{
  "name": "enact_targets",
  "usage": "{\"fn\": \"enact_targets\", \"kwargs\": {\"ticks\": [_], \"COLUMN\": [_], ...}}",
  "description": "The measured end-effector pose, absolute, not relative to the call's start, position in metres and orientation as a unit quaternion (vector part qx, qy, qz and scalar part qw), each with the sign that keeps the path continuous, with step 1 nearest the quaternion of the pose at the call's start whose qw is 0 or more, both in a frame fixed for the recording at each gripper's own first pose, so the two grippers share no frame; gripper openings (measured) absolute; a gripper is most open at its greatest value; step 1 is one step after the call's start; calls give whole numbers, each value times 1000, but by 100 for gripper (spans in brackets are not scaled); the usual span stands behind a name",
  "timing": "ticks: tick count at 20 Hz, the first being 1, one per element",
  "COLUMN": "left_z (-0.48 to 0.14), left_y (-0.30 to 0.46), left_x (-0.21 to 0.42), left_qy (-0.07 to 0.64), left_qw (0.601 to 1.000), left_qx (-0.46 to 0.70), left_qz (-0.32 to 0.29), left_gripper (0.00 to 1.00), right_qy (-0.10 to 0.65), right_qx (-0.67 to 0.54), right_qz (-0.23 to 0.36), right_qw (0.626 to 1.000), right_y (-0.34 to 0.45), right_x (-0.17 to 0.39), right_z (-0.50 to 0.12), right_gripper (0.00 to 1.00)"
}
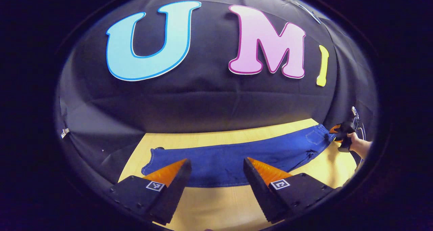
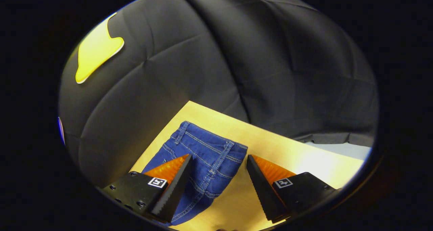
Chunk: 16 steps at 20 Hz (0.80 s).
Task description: Grasp the waist and the cuffs of the jeans and fold them to make the two legs overlap; first hold the waist and fold one-third of the jeans toward the cuffs, then hold the cuffs and fold the remaining one-third in the same direction to finish folding.
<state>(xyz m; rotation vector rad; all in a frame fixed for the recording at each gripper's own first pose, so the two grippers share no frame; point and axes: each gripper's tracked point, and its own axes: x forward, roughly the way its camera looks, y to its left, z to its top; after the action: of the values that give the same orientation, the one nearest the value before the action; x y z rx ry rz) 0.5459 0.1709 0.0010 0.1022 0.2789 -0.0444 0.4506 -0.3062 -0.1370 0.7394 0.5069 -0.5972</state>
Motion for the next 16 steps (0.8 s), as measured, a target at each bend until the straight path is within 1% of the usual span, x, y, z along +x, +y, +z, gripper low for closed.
{"fn": "enact_targets", "kwargs": {"ticks": [1,2,5,6,8,13,16], "left_z": [3,5,6,4,2,2,1], "left_y": [170,167,150,138,130,113,100], "left_x": [546,546,542,548,549,554,555], "left_qy": [137,135,136,139,139,142,142], "left_qw": [989,989,989,988,988,986,984], "left_qx": [49,45,41,38,28,47,54], "left_qz": [-21,-27,-48,-53,-59,-74,-87], "left_gripper": [98,97,98,98,98,98,98], "right_qy": [232,229,209,204,217,184,169], "right_qx": [334,323,319,323,328,340,336], "right_qz": [-302,-311,-305,-299,-290,-271,-256], "right_qw": [862,864,873,875,872,881,891], "right_y": [-315,-317,-315,-312,-307,-308,-309], "right_x": [451,454,465,470,467,484,483], "right_z": [-137,-144,-141,-142,-145,-149,-142], "right_gripper": [98,94,94,99,74,12,12]}}
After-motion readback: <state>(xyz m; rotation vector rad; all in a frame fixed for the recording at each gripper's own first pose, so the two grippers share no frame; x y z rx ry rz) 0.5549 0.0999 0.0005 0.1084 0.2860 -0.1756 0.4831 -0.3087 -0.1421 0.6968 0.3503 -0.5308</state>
